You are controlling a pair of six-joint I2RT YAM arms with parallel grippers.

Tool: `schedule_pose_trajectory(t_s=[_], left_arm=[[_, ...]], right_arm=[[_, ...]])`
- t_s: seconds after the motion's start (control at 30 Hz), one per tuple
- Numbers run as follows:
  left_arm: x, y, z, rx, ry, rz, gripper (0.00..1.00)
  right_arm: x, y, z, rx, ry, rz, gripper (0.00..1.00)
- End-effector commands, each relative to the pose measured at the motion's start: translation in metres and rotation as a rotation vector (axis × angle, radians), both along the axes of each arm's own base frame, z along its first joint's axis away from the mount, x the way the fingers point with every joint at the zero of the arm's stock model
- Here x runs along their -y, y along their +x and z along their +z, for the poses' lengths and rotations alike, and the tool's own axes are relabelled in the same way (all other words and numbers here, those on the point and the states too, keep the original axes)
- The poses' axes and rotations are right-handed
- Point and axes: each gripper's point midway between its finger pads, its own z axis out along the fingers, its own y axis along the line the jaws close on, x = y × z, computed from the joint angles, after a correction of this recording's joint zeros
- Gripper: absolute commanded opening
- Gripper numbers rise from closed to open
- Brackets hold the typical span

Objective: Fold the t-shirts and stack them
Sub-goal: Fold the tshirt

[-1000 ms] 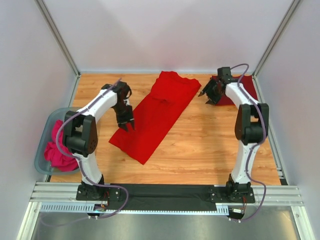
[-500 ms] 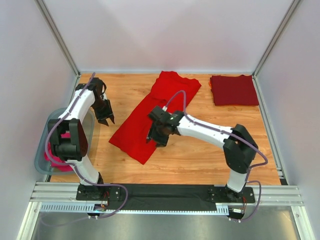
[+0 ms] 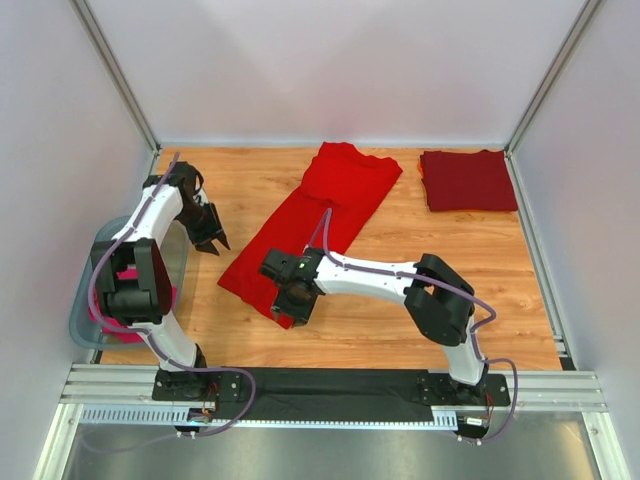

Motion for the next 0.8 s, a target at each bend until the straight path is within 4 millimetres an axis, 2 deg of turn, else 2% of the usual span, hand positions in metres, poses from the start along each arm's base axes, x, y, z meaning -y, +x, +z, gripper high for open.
schedule_pose_trajectory(t_s=[0.0, 0.07, 0.23, 0.3, 0.37, 0.4, 0.43, 0.47, 0.5, 0.57, 0.6, 0.7, 0.73, 0.77], left_arm=[[0.009, 0.0, 0.012, 0.054, -0.053, -0.014, 0.43], [0.008, -0.001, 0.013, 0.061, -0.051, -0.023, 0.43], [0.016, 0.0, 0.014, 0.075, -0.096, -0.039, 0.43], [0.019, -0.002, 0.013, 0.076, -0.108, -0.047, 0.42], [0.018, -0.003, 0.014, 0.076, -0.106, -0.053, 0.42], [0.017, -0.004, 0.014, 0.078, -0.097, -0.061, 0.42], [0.016, -0.005, 0.016, 0.084, -0.093, -0.065, 0.42], [0.016, -0.007, 0.017, 0.086, -0.087, -0.067, 0.42], [0.016, -0.009, 0.017, 0.085, -0.082, -0.074, 0.42], [0.014, -0.015, 0.018, 0.078, -0.061, -0.08, 0.42], [0.016, -0.02, 0.019, 0.067, -0.053, -0.1, 0.42], [0.027, -0.036, 0.019, 0.054, -0.052, -0.154, 0.43], [0.037, -0.043, 0.022, 0.064, -0.049, -0.199, 0.43], [0.045, -0.054, 0.018, 0.045, -0.051, -0.239, 0.43]], right_arm=[[0.001, 0.007, -0.011, 0.006, -0.027, -0.071, 0.44], [-0.001, 0.008, -0.014, 0.012, -0.03, -0.072, 0.44], [-0.01, 0.011, -0.037, 0.016, -0.017, -0.058, 0.43], [-0.006, 0.009, -0.044, 0.002, -0.038, -0.055, 0.42], [0.003, 0.006, -0.049, -0.007, -0.077, -0.055, 0.37], [0.007, 0.004, -0.049, -0.007, -0.092, -0.051, 0.29], [0.019, -0.001, -0.048, -0.015, -0.127, -0.049, 0.24], [0.025, -0.002, -0.045, -0.004, -0.139, -0.047, 0.15], [0.039, -0.006, -0.049, -0.009, -0.174, -0.034, 0.11], [0.049, -0.008, -0.038, 0.011, -0.173, -0.016, 0.02], [0.065, -0.015, -0.042, 0.004, -0.216, 0.008, 0.0], [0.092, -0.024, -0.031, 0.022, -0.254, 0.065, 0.0], [0.11, -0.032, -0.037, 0.009, -0.297, 0.078, 0.0], [0.118, -0.033, -0.028, 0.022, -0.287, 0.08, 0.0]])
